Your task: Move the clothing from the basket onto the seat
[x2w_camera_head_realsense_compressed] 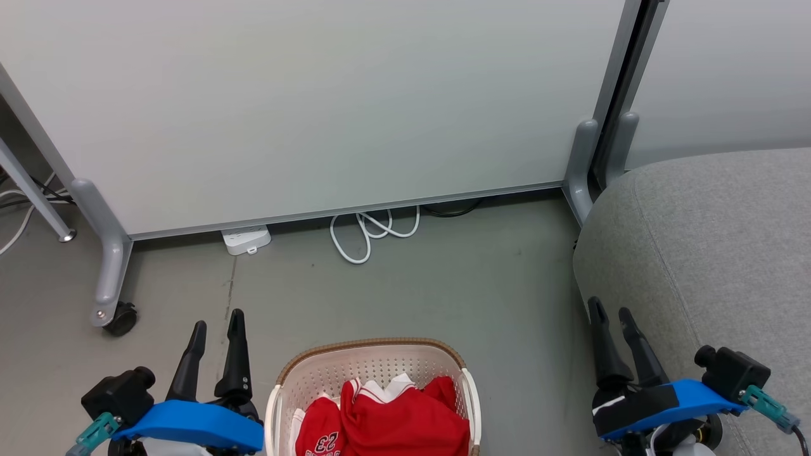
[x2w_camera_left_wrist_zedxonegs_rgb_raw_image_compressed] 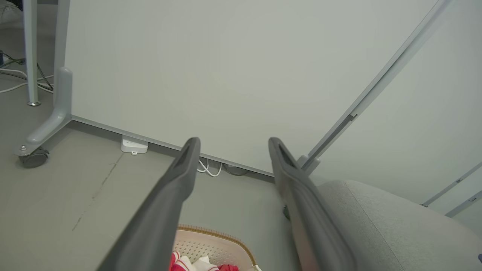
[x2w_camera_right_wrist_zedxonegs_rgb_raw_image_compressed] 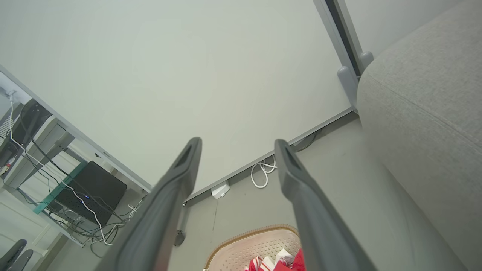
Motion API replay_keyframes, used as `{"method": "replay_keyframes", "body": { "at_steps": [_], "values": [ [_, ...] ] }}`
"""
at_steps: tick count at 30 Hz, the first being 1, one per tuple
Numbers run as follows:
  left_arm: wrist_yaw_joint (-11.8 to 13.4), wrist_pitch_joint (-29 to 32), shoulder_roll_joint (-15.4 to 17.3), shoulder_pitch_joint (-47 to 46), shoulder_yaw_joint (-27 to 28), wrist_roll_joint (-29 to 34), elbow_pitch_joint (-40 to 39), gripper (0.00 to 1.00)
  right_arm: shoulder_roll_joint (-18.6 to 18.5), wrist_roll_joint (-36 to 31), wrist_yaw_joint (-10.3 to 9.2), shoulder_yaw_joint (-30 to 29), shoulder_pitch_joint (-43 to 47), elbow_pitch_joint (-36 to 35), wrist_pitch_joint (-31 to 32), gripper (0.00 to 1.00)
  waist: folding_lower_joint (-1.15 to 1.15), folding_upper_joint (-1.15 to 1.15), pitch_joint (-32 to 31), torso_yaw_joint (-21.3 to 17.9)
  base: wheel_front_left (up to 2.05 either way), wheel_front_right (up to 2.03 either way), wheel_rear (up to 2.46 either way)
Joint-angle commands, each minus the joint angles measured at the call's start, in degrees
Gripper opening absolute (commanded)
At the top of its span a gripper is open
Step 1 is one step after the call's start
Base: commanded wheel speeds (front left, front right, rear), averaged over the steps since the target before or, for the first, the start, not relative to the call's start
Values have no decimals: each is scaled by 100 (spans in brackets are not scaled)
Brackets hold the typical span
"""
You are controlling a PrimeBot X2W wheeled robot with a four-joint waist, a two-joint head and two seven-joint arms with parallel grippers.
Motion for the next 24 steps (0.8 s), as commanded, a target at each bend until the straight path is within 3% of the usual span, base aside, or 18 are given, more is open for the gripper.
{"method": "replay_keyframes", "body": {
  "at_steps": [1,24],
  "values": [
    [23,-42,48,-128,-8,141,-37,100,-20,-151,0,34,-124,-31,-42,100,0,0,1,3,0,0,0],
    [99,-374,57,-151,-148,1380,-26,100,-18,-1412,0,226,-159,23,-369,100,0,0,13,0,0,0,0]
  ]
}}
